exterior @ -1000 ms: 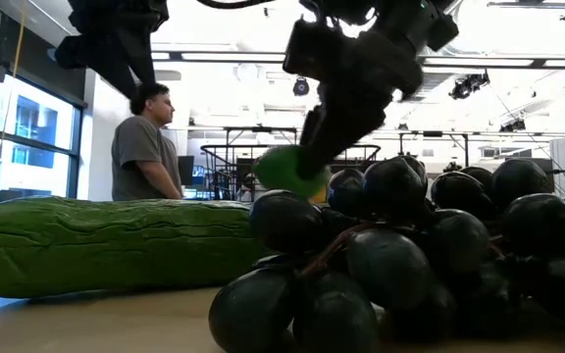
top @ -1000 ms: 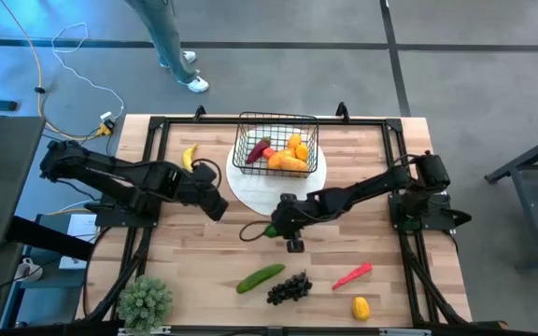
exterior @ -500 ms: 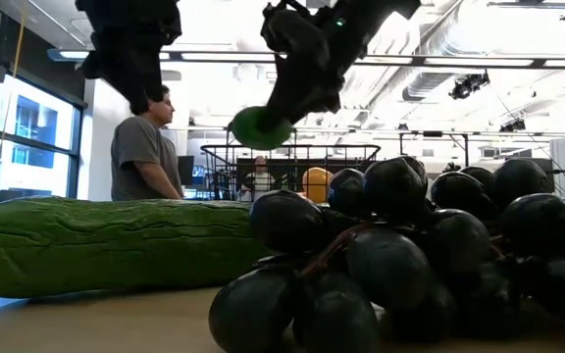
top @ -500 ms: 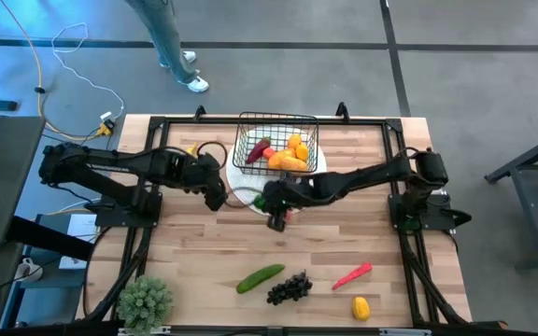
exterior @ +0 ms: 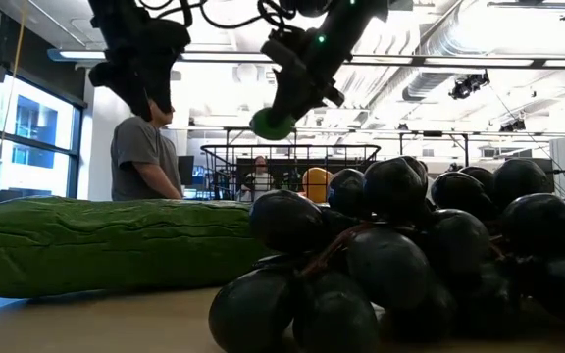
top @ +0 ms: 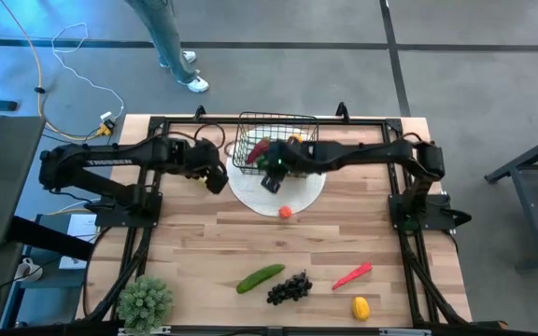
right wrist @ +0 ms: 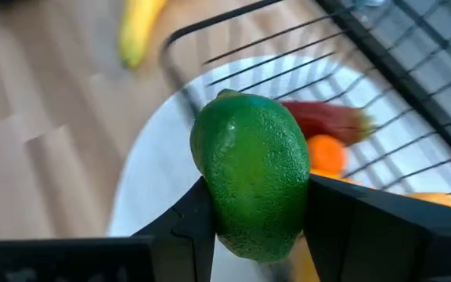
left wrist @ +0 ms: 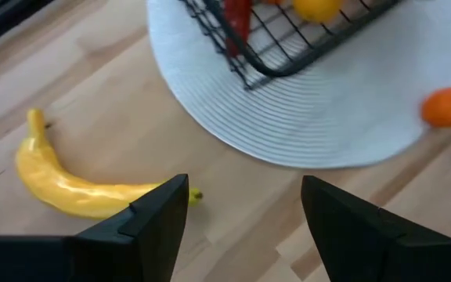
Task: Build produce basket
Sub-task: Put the lime into the wire basket
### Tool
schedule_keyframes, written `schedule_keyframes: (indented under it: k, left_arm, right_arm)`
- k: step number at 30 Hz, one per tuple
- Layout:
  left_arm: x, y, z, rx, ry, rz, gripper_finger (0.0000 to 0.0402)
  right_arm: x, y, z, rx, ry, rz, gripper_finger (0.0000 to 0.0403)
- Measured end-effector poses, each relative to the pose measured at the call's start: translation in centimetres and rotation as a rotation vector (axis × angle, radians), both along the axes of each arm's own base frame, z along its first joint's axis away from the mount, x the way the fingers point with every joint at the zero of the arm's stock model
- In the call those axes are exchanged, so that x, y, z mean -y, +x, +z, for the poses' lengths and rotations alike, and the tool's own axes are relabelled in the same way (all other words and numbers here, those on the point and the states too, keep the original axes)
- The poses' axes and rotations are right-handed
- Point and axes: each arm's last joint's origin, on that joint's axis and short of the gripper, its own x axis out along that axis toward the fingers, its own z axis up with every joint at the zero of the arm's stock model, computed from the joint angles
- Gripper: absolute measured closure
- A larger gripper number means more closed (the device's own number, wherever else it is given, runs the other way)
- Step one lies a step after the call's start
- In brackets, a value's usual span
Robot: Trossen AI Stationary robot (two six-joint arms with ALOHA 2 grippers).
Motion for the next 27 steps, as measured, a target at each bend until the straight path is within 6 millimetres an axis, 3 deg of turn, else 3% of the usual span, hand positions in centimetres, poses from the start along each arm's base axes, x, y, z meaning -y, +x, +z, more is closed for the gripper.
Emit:
schedule_keyframes:
  k: [14,27]
  left_arm:
    - [-2.8,-1.1,0.0,0.001,0.003,0.14,0.0163]
    - [-4.0,-1.8,0.0,0.002,0.001,0.205,0.0163]
  right_arm:
    - [8.9,-2.3,1.1,-0.06,-0.048,0.008,0.0283]
    - [13.8,-4.8,-0.1,-0.127,0.026,0.069,0.0283]
